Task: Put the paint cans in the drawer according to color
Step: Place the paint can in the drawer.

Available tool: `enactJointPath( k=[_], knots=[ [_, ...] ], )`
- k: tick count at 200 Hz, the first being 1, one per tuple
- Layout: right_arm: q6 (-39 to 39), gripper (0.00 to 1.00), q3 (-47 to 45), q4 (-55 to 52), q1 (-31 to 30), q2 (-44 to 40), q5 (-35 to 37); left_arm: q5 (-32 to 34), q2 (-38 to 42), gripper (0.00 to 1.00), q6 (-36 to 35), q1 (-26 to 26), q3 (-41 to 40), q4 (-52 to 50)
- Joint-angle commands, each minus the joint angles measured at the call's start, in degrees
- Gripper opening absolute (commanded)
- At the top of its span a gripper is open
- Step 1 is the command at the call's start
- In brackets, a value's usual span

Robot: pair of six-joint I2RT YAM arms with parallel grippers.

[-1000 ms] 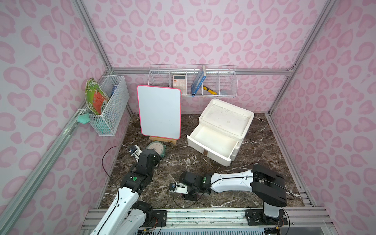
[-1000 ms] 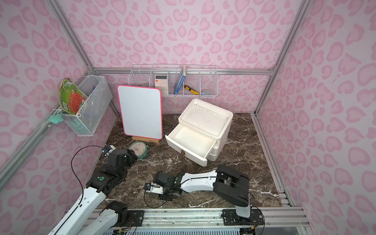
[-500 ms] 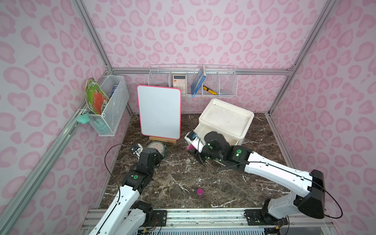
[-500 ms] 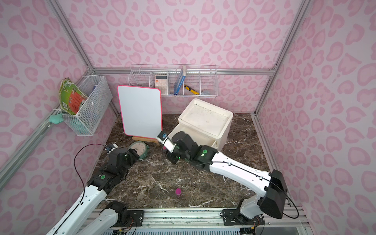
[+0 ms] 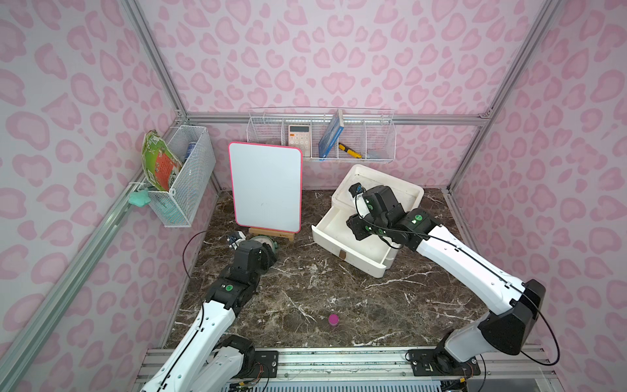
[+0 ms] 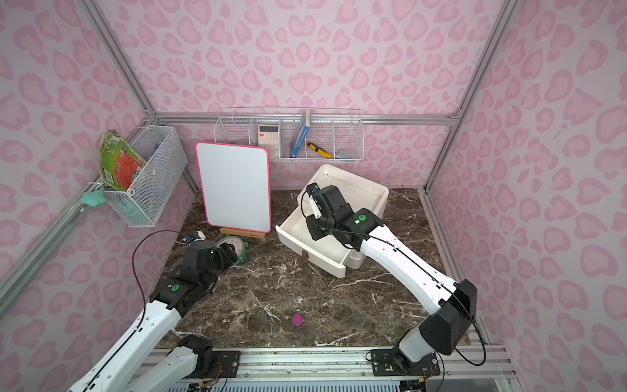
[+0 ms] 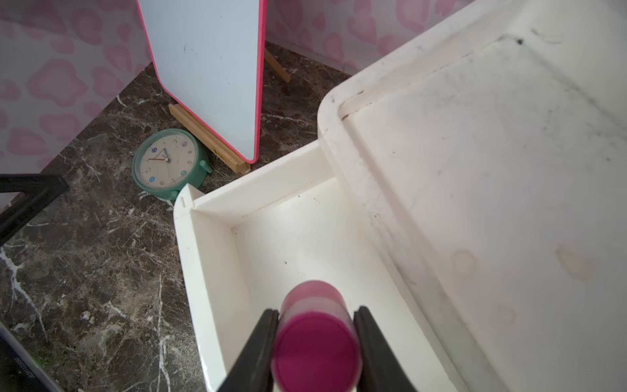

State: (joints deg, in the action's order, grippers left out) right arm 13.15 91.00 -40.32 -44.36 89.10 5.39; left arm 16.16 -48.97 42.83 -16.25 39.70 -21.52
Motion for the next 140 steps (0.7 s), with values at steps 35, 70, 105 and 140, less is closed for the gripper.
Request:
enactJointPath(
  k=[35, 70, 105, 140],
  knots=[
    [-2.19, 0.26, 3.19, -3.75, -0.03, 5.06, -1.11, -2.25, -0.52, 0.73, -1.78, -0.01, 0.31, 1.89],
    [-3.28, 0.28, 5.59, -5.49, 0.06, 9.03, 1.06, -3.06, -0.33, 0.73, -2.46, -0.01, 0.16, 2.48],
    [-3.72, 0.35, 8.77, -8.24, 0.11, 12.57, 2.41, -3.42, 0.09, 0.73, -3.69, -0.10, 0.05, 2.96],
    [-3.65, 0.50, 8.75, -7.85, 0.15, 12.67, 2.79, -3.11, 0.07, 0.73, -4.16, -0.16, -0.04, 2.95]
  ],
)
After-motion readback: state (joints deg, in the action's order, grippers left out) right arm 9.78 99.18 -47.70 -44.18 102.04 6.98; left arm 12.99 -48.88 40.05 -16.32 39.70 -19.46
